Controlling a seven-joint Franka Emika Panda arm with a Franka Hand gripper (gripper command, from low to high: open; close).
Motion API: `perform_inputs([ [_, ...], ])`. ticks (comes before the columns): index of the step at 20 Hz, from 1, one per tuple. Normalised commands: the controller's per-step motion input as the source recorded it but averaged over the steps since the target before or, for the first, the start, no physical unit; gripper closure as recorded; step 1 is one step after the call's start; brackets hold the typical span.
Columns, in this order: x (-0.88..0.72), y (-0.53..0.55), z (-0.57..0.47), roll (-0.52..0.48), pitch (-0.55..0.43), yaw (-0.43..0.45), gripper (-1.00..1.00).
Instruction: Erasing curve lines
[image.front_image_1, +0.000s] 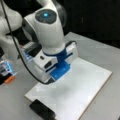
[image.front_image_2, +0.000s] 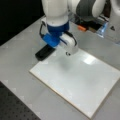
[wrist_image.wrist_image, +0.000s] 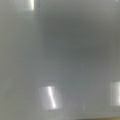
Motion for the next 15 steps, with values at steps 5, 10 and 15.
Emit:
perform_inputs([
  [5,-0.22,0.08,-0.07,-0.024,-0.133,0.005,-1.0],
  [10,-0.19,0.02,-0.07,-0.018,-0.133,-0.012,-1.0],
  [15,-0.18,0.02,-0.07,-0.018,-0.133,-0.01,-1.0],
])
